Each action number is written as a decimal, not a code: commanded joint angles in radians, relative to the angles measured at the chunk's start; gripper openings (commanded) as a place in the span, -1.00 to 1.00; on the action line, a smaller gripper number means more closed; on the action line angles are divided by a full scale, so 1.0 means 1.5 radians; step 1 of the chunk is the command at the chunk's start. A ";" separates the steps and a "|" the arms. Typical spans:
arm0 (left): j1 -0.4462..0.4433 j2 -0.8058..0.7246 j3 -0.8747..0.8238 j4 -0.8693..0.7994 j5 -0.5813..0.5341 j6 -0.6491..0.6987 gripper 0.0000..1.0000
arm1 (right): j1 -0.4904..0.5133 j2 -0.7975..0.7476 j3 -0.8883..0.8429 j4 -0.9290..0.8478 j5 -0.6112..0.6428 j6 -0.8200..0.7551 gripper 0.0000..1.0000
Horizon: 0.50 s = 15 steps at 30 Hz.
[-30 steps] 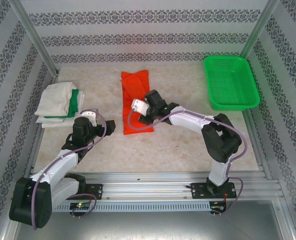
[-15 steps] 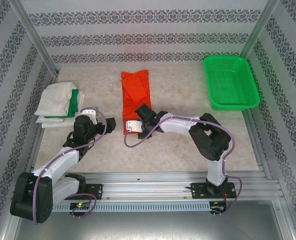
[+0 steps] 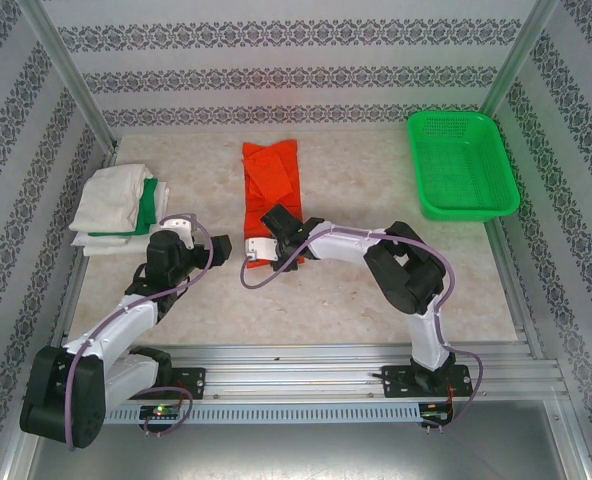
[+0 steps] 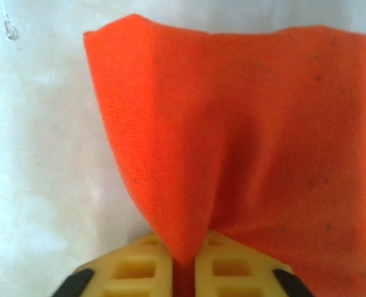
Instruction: Fold and stack the t-shirts
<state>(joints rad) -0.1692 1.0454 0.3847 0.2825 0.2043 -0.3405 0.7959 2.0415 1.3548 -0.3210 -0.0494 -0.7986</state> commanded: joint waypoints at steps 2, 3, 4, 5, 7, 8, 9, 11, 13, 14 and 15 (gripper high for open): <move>-0.004 -0.009 0.002 0.018 -0.008 0.012 1.00 | -0.004 -0.005 -0.012 -0.025 -0.012 0.018 -1.00; -0.004 -0.007 0.004 0.020 -0.003 0.010 1.00 | -0.005 -0.018 -0.022 -0.027 -0.025 0.025 -1.00; -0.004 -0.004 0.008 0.022 0.002 0.007 1.00 | -0.005 -0.032 -0.035 -0.028 -0.036 0.033 -1.00; -0.004 0.000 0.014 0.017 0.005 0.006 1.00 | -0.005 -0.046 -0.048 -0.028 -0.041 0.040 -1.00; -0.016 0.009 0.039 -0.026 -0.015 0.010 1.00 | -0.005 -0.080 -0.088 -0.026 -0.045 0.057 -1.00; -0.028 0.016 0.054 -0.059 -0.041 0.017 1.00 | -0.005 -0.099 -0.109 -0.026 -0.044 0.066 -1.00; -0.038 0.024 0.067 -0.084 -0.061 0.023 1.00 | -0.004 -0.116 -0.127 -0.027 -0.041 0.074 -1.00; -0.056 0.045 0.088 -0.110 -0.099 0.013 1.00 | -0.003 -0.159 -0.170 -0.030 -0.035 0.091 -1.00; -0.067 0.070 0.101 -0.106 -0.100 -0.018 1.00 | -0.001 -0.199 -0.207 -0.037 -0.032 0.107 -1.00; -0.071 0.087 0.109 -0.101 -0.094 -0.040 1.00 | -0.001 -0.221 -0.227 -0.041 -0.031 0.117 -1.00; -0.075 0.104 0.120 -0.102 -0.091 -0.065 1.00 | 0.000 -0.239 -0.243 -0.044 -0.030 0.125 -1.00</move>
<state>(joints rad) -0.2630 1.1549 0.5259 0.1780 0.1001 -0.3595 0.7944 1.7634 1.0466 -0.3412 -0.0803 -0.6769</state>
